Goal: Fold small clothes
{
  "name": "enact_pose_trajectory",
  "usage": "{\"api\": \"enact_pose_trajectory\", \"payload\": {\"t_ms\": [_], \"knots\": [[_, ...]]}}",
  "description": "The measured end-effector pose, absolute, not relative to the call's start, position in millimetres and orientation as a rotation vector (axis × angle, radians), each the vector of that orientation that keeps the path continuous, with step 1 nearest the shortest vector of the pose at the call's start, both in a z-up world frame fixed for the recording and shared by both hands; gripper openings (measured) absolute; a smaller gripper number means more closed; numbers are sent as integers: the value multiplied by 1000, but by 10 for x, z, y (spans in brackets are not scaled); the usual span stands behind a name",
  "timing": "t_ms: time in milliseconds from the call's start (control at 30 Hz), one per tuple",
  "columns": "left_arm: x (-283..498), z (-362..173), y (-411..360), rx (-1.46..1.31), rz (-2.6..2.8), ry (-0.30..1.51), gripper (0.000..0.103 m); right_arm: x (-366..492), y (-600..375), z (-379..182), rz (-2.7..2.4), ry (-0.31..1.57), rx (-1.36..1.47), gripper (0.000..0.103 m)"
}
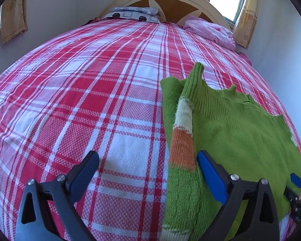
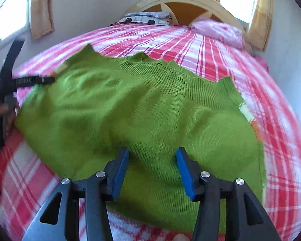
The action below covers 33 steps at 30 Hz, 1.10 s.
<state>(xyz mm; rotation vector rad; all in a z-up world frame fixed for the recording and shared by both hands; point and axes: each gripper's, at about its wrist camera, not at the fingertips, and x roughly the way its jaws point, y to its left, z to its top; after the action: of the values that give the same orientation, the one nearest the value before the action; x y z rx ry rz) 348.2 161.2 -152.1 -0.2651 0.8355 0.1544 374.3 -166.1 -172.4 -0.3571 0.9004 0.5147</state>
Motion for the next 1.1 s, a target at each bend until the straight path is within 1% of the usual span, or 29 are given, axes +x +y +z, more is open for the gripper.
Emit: {"api": "enact_pose_trajectory", "payload": {"t_ms": [233,433,500,567,700,900,1100], "knots": [[3355,-1535,1646,-299,118,833,102,3711,-1636,-1729,479,917,-351,52],[3140,-1483,1732,-322,60,816,102,3564,-1511,-1640,447,895,-426,52],[3019,-1357,1793,-309,21,743,102,3474,-1443,-1580,485,874,-443,52],[2948,-1228,1849,-250,40,675,103,3340,-1265,-1490,565,814,-495,52],[3031,-1216,2051,-268,67,696,103,3124,-803,-1431,660,698,-620,52],[3069,-1425,2254,-372,66,738,103,2845,-233,-1509,782,635,-723,52],[3072,-1413,2245,-386,26,733,103,2632,146,-1696,856,610,-802,52]]}}
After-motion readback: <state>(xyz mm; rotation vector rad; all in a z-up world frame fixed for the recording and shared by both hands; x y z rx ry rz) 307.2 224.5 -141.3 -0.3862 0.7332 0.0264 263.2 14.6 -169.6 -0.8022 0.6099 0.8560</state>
